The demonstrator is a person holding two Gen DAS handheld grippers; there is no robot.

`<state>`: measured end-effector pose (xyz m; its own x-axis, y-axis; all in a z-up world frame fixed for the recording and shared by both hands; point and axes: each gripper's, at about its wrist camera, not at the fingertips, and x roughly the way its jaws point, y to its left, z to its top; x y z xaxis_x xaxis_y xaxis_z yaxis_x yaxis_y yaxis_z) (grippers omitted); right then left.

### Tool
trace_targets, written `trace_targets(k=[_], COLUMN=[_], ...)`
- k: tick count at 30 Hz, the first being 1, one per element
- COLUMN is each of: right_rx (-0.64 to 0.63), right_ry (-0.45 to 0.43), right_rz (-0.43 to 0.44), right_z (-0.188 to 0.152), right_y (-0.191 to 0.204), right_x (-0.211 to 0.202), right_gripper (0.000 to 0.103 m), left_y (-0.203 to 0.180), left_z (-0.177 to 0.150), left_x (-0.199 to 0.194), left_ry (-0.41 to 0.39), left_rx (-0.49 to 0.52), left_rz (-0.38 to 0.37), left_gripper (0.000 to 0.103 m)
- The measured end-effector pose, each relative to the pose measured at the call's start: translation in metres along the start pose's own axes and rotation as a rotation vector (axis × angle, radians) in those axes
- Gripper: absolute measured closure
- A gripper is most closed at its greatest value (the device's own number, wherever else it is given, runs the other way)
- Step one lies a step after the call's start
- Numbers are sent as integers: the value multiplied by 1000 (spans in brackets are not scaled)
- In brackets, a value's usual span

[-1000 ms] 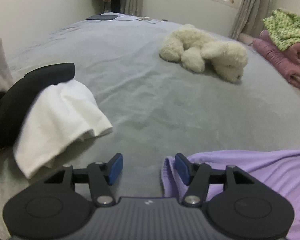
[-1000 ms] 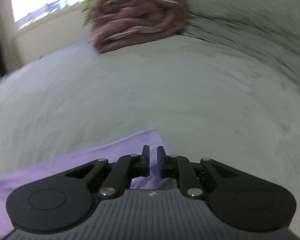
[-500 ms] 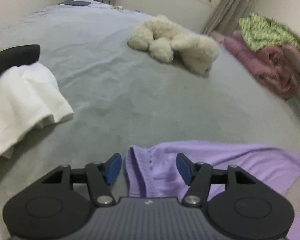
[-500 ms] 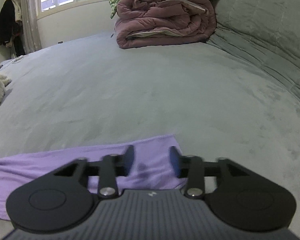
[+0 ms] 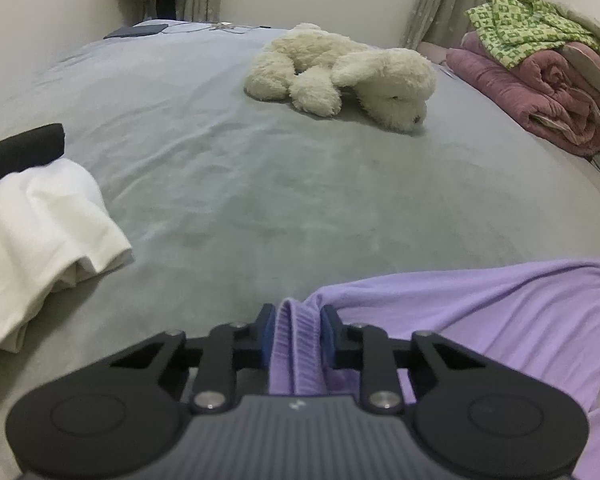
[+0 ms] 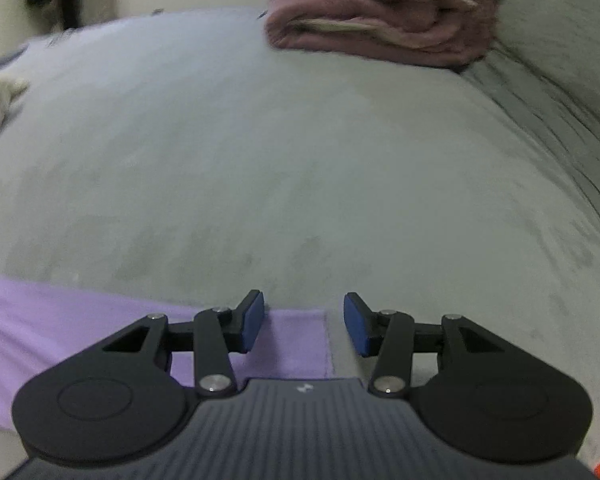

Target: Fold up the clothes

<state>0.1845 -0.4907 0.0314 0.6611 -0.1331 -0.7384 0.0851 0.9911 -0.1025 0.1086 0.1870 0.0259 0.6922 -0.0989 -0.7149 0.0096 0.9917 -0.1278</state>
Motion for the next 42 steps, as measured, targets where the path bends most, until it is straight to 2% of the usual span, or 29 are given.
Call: trace_targets(k=[3,5,6,7,10,16,22,28,34,37,39,42], right_rx=[12,-1,-21,-42,-69,18,72,97,154,164,154,129], right_ry=[-10,-26,-32,-38,-68,-144,-200,-248,-276,-260,-241,-222], right_rz=[10,21,15,7,-44,-114,-161,-202,-224,-219,-224,-237], right_z=[-6,-9,-8,-8,-11,-24,-21,-19,-19,-20,-21,-21], right_y=[-1,3,8,13,24,16,8,12,10,8,11,16], right_x=[6,7,5,4,2,-16,-33,-48,-63,-68,-64,-58], right_gripper=[57,76,95,101,102,102,102,102,102,102,102,102], left_y=[-1,-3,-3,-1,6,9,15,24,26,21,20,20], left_z=[0,0,1,1,2,5,8,6,1,-2,-3,-1], left_x=[1,2,1,1,-2,-9,-20,-41,-49,-45,-38,-30], left_ry=[2,1,-1,-3,-10,-29,-80,-163,-213,-200,-165,-125], left_rx=[-8,-10,-14,-28,-78,-114,-157,-184,-165,-115,-82,-42], left_rz=[-16,-13,-13,-19,-38,-55,-71,-135,-164,-167,-137,-77], left_gripper=[95,96,96,97,97,97,97,97,97,97,96,88])
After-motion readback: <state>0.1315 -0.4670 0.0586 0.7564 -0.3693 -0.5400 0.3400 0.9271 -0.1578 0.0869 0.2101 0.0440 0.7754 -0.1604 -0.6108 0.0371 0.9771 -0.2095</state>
